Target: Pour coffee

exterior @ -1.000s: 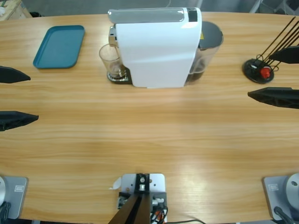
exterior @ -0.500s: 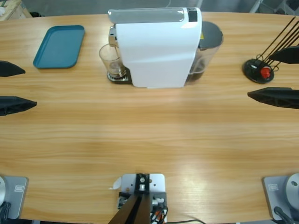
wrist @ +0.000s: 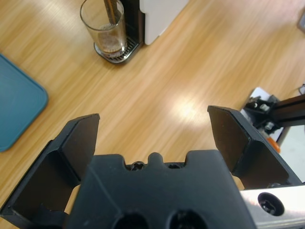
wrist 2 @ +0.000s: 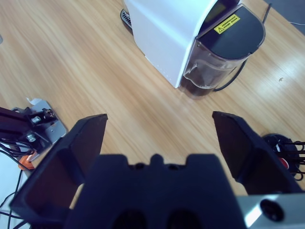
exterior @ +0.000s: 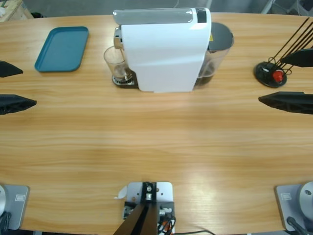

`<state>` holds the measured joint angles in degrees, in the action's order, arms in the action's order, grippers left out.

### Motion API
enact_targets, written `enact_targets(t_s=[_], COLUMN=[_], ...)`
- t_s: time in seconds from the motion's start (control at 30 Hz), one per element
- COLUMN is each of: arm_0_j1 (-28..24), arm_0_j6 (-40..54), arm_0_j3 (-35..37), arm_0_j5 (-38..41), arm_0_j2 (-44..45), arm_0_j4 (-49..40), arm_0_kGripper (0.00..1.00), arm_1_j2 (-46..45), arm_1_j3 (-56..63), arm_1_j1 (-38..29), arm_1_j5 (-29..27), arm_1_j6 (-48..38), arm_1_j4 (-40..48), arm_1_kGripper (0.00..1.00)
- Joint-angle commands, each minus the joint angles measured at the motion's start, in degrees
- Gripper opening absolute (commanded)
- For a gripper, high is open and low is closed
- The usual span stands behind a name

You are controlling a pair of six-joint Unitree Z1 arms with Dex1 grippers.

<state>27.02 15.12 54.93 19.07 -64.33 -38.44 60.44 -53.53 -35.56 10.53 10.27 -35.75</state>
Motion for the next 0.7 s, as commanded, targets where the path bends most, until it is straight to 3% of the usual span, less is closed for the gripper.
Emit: enact_targets(t_s=[0.03, 0.47, 0.7], arm_0_j1=[-0.7, -0.7, -0.7], arm_0_j6=[0.2, 0.4, 0.4], arm_0_j3=[-1.6, -1.7, -2.0], arm_0_j5=[-0.7, -0.3, -0.2], arm_0_j2=[-2.0, -2.7, -2.7], arm_0_j4=[0.6, 1.4, 1.6], arm_0_kGripper=[0.987, 0.987, 0.987], arm_1_j2=[2.2, 3.5, 2.3], arm_1_j3=[-0.3, -0.4, -0.5], arm_1_j1=[-0.6, -0.6, -0.7], arm_1_j5=[-0.9, -0.7, 1.0], arm_1_j6=[0.5, 0.6, 10.8], arm_1_j4=[-0.1, 0.6, -0.3], arm_1_kGripper=[1.0, 1.0, 1.0])
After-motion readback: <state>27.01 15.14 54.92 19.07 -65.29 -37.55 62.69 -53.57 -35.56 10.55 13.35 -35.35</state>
